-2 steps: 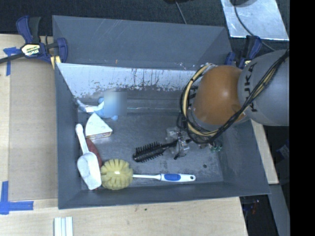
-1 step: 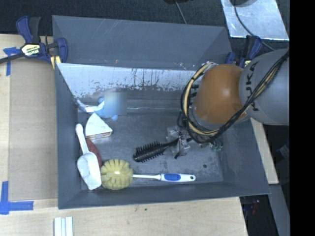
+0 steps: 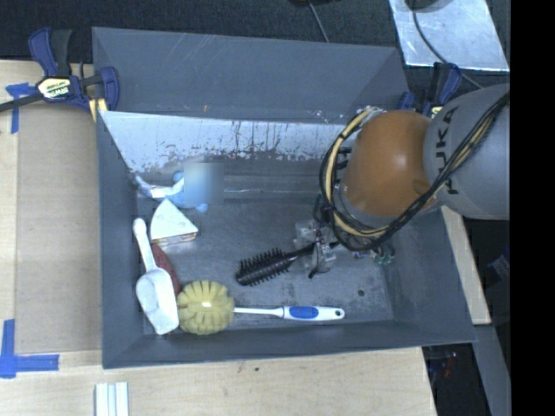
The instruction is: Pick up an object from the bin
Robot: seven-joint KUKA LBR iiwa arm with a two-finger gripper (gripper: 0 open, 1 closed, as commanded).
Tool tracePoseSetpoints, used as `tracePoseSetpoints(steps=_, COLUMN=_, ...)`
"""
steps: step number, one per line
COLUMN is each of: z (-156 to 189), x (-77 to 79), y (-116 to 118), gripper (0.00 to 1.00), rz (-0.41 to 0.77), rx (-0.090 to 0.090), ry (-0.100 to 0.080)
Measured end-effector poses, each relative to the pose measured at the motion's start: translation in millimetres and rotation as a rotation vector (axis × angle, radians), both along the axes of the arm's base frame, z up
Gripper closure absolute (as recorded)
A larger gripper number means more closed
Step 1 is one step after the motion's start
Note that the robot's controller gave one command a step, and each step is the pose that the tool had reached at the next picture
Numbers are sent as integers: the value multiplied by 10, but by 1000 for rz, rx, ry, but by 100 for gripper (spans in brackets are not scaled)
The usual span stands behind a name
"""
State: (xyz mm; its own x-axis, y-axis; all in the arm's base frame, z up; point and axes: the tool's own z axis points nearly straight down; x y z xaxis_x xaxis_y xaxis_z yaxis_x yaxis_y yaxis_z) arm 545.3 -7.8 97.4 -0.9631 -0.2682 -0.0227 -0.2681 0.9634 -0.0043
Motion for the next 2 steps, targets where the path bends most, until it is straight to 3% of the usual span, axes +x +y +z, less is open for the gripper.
tracePoseSetpoints(steps=2, z=98, x=13, y=0, gripper=100, rz=2, rx=0, ry=-9)
